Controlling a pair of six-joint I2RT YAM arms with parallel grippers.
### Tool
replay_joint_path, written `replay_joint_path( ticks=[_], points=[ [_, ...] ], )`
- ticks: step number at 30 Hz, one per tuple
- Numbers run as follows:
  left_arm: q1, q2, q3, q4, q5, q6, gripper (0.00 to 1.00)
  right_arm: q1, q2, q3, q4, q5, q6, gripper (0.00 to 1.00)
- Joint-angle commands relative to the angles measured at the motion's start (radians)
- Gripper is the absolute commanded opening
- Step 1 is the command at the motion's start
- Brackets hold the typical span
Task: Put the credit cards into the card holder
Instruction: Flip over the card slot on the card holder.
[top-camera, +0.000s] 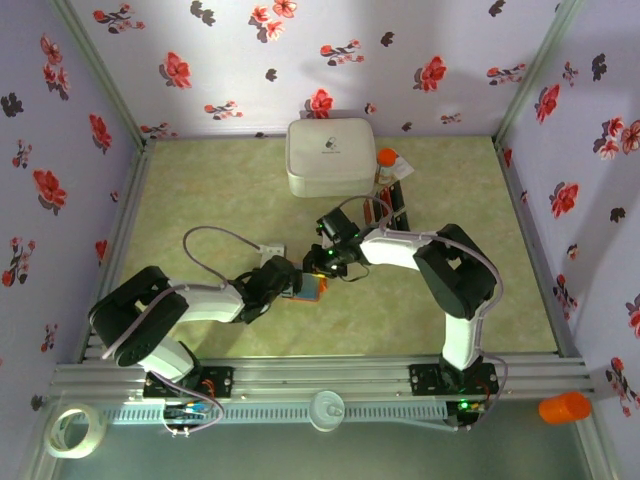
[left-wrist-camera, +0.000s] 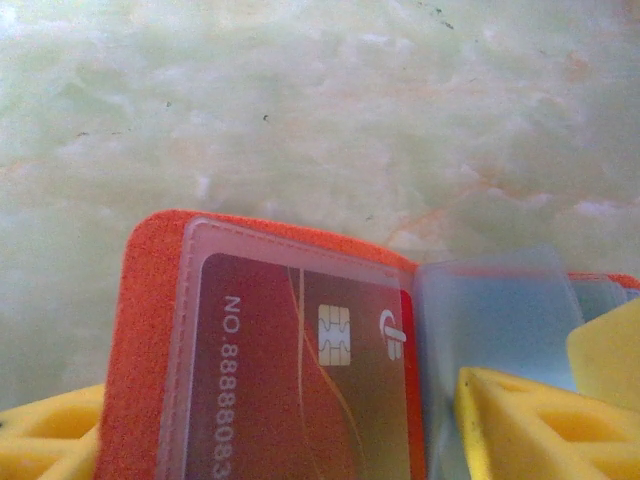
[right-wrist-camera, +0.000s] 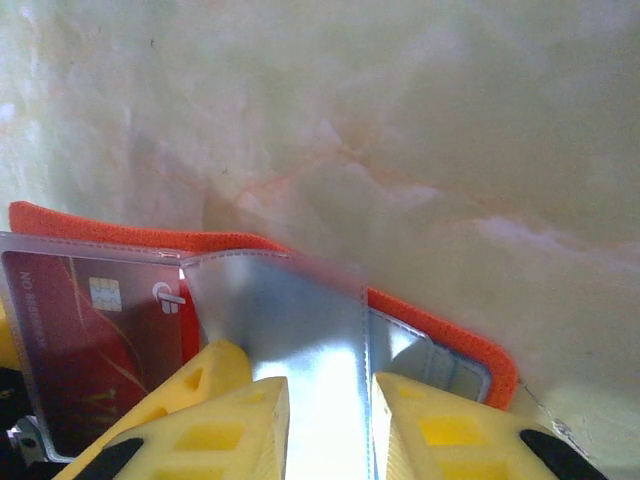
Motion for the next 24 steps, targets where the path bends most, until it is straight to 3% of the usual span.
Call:
replay_joint_path(
  ticks=[1,13,24],
  points=[
    [-0.015,0.103,-0.051,-0.088,0.275,-0.046,0.7,0.0,0.018,-0.014,0.115,-0.057,0.051,0.27],
    [-0.015,0.081,-0.043,-0.104,0.274,-0.045,0.72,-0.026,0.023,-0.07,0.304,-0.133,0.186,0.21],
    [-0.009,-0.119,-0.027,-0.169,0.241,-0.043,0.9,-0.028,0.022,-0.079,0.329,-0.13,0.217,0.21]
  ],
)
